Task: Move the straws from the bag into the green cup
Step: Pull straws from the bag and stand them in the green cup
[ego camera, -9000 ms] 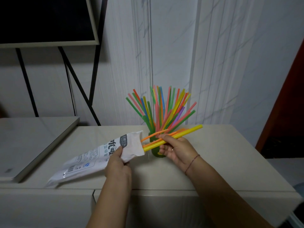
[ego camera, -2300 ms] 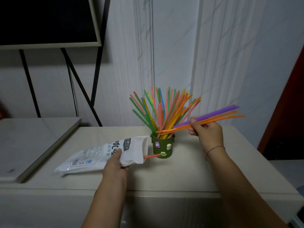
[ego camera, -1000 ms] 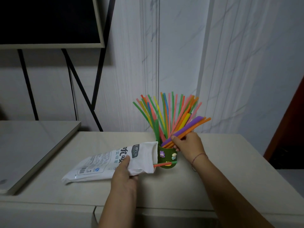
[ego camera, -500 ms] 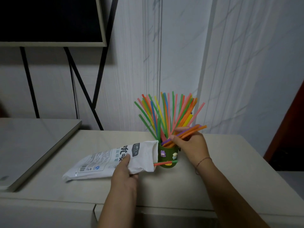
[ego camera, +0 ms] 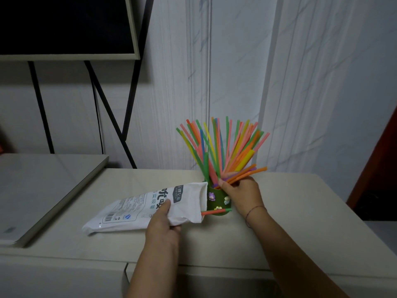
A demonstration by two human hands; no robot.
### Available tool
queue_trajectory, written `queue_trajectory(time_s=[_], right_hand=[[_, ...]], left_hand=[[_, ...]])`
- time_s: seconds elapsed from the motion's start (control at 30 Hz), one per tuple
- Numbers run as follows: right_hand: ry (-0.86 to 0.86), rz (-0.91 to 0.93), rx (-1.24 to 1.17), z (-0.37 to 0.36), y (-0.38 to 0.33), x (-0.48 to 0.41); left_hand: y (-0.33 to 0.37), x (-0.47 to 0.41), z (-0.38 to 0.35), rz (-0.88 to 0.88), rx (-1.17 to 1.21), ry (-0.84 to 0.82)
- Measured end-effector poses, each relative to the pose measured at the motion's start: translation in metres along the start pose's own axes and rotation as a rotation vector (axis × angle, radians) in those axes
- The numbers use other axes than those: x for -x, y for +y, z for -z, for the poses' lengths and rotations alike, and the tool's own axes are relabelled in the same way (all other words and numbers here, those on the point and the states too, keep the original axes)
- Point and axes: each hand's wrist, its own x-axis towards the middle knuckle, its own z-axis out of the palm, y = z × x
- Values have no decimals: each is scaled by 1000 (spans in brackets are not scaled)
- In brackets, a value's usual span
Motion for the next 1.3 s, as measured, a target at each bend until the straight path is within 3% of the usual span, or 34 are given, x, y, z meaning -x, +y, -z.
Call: queue_trajectory(time_s=[0.37,0.5,0.63,0.77,0.87,1.03,1.3], right_hand=[[-57,-16,-182,7,-1,8],[4,-36,-61,14,-1,17],[-190,-292,-112,23,0,29],[-402,-760,-552,19,1,46],[-494,-947,-739,7,8,54],[-526,-1014,-874,-2,8,58],[-557,-1024,-713,-5,9,54]], left_hand=[[7,0,5,5,-18,-28],[11,1,9,-17,-53,-29],[11,4,13,-138,-96,5],[8,23,14,-346,-135,48],[5,33,13,-477,-239,-9],[-1,41,7,-627,-400,-115],[-4,38,7,-702,-482,-126]])
